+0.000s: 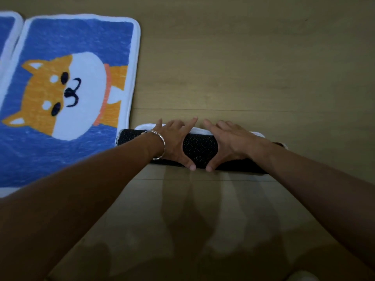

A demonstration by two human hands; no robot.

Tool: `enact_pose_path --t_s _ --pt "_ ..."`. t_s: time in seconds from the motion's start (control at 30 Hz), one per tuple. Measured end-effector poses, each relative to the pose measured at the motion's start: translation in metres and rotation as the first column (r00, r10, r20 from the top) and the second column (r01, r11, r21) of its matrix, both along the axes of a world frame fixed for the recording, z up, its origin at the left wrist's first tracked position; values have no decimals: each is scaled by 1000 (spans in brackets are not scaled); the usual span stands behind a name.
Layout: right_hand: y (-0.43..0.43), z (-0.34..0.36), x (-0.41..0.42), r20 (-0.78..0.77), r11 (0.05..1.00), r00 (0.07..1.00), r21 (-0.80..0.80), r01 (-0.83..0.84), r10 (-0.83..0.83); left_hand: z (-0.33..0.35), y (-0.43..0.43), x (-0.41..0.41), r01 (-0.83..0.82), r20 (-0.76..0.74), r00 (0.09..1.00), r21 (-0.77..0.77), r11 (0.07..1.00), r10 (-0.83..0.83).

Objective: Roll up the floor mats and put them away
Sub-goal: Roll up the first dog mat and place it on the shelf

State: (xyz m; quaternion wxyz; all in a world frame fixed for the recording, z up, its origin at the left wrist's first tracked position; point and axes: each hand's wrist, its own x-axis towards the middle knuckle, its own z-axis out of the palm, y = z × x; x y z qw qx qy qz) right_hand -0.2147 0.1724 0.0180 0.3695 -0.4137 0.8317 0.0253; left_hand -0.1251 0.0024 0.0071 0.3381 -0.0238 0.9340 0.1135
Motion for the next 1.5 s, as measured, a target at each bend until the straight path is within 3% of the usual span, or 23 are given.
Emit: enact_pose_path --t_s 0.13,0.27,0.43,0.83,1.13,1.27,1.37,1.5 --pt "1 1 11 -45 998 997 27 -53 55 -1 7 11 136 -122 979 -194 971 -162" --pt "0 3 21 -116 997 991 12 -71 72 0 9 17 197 -190 950 -256 946 -249" --pt "0 5 24 -156 997 985 -20 -77 73 12 12 18 131 -202 964 -197 971 -171" --pt "-32 44 -14 -395 973 918 -206 -107 17 62 -21 -7 -65 -414 907 -313 948 -75" --pt "-14 8 11 -322 983 945 -182 1 -61 24 -8 8 -1 -341 935 -263 965 -92" --pt "-5 -17 22 -370 974 923 -224 20 -103 0 -6 11 60 -332 927 -330 942 -175" --pt "-14 -18 22 -364 955 915 -289 64 -172 2 -10 6 64 -321 929 -357 932 -187" --pt "-21 2 43 -306 973 939 -209 94 -157 34 -8 11 144 -222 941 -414 899 -254"
